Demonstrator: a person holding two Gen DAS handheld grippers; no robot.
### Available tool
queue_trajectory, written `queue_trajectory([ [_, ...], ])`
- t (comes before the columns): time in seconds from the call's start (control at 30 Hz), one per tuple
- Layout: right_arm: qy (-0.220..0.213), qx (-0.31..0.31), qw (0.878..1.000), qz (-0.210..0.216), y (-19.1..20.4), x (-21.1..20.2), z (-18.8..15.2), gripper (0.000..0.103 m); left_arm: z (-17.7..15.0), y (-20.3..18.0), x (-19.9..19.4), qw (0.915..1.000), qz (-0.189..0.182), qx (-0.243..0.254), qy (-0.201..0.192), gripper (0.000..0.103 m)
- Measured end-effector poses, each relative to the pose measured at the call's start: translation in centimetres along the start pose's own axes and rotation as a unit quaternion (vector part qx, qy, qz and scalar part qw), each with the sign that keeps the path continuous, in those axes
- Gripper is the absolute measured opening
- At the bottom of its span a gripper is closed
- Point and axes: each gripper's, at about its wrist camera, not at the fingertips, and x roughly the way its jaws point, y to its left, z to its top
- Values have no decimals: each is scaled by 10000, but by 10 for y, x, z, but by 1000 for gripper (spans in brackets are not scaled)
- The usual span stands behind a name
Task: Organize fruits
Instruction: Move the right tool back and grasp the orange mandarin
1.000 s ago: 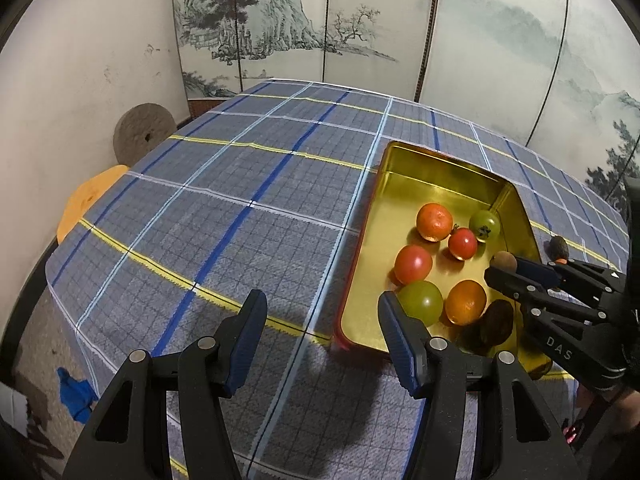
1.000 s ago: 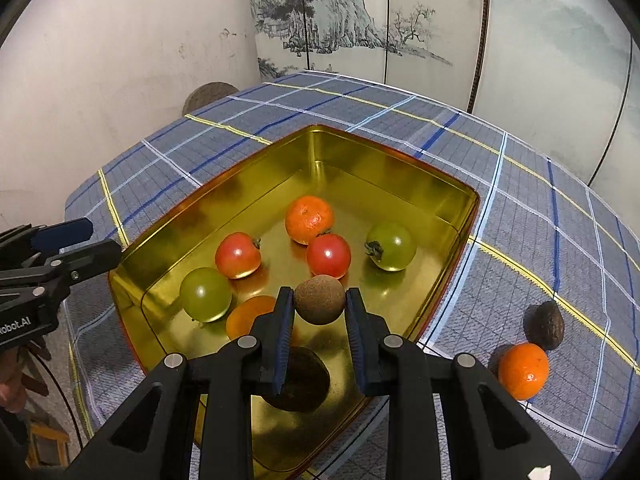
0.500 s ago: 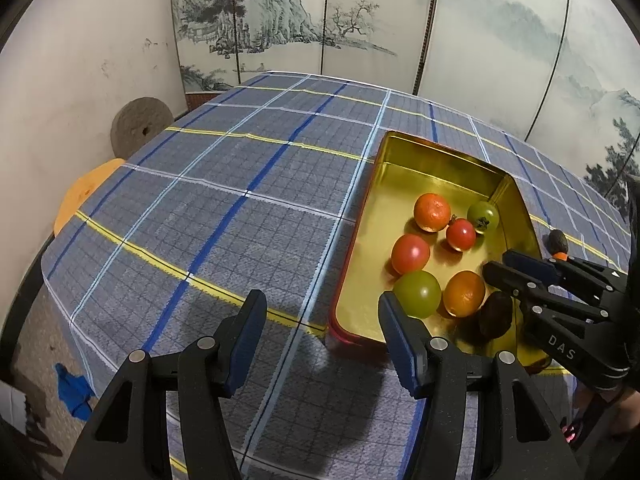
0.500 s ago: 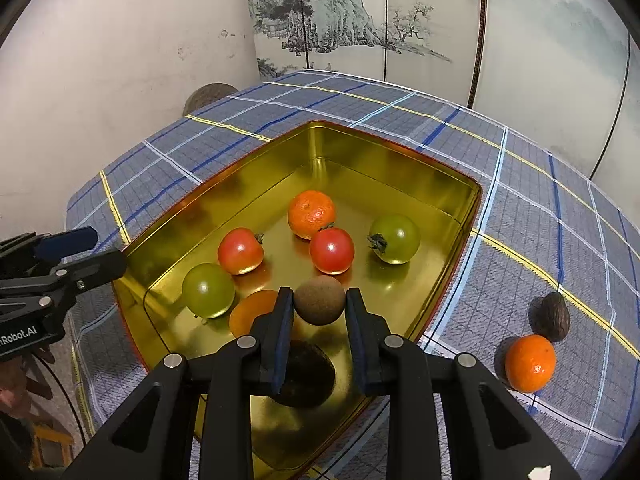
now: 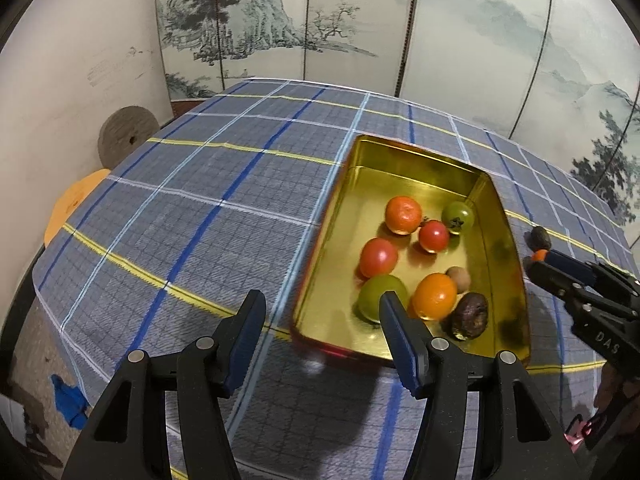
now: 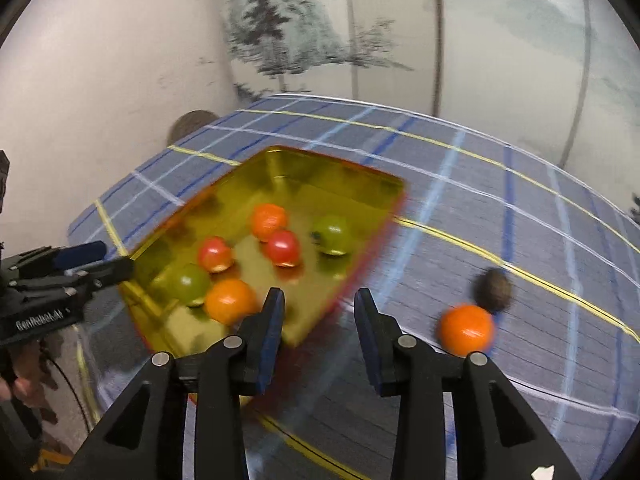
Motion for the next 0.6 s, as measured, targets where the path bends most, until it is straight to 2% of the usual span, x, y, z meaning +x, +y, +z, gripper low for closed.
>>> queue_trajectory([
  [0.27,177,447,9971,-598,-59,-8,-23,34,3,-18,3,9998,-130,175,22,61],
  [0.6,319,641,9947,-738,-80,16,-29,35,7,-39,7,9989,-230,394,85,61],
])
